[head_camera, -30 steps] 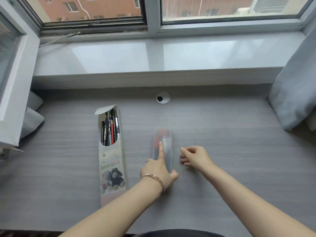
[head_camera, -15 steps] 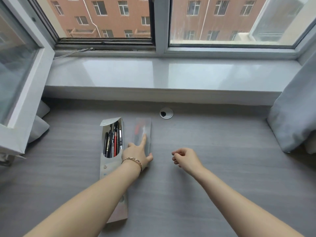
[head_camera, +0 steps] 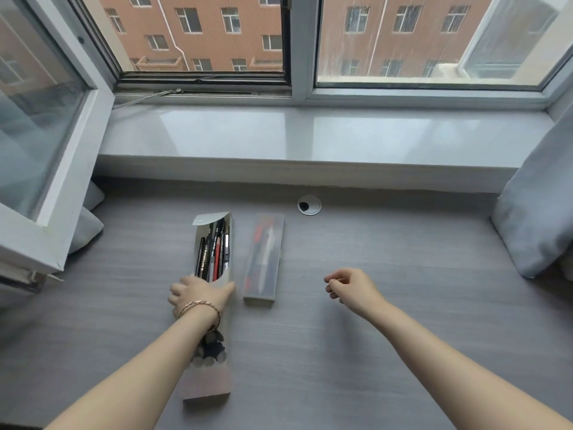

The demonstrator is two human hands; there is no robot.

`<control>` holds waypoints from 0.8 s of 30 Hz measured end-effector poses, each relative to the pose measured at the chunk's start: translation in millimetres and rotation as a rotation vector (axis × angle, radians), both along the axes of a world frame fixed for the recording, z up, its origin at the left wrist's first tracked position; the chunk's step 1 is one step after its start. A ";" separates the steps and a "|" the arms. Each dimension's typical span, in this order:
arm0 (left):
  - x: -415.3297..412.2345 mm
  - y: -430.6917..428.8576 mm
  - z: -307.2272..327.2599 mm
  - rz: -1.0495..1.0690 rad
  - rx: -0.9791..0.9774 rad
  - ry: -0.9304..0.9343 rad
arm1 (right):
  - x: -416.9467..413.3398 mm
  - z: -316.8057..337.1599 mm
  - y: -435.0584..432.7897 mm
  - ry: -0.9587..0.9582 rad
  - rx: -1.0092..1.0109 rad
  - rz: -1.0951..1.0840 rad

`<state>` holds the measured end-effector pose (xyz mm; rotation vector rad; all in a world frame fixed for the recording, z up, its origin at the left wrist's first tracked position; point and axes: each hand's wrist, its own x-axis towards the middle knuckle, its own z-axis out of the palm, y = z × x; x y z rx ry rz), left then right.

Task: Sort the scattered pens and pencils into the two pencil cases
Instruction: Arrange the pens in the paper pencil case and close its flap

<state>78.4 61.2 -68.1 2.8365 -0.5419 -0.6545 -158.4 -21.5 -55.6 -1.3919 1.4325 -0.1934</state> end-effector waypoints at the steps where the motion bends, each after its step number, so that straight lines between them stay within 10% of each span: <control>1: 4.8 1.7 -1.0 0.041 -0.017 0.031 | -0.8 1.6 1.2 -0.005 -0.003 0.002; 6: 9.6 14.9 13.6 -0.032 -0.153 -0.045 | -3.5 20.9 11.4 -0.046 -0.091 0.019; 15: -60.3 18.5 47.0 -0.871 -0.335 -0.034 | -17.9 58.6 34.0 -0.103 -0.730 0.263; 24: -101.9 33.6 3.6 -1.198 -0.186 0.117 | -80.0 9.9 67.7 0.067 -0.477 -0.131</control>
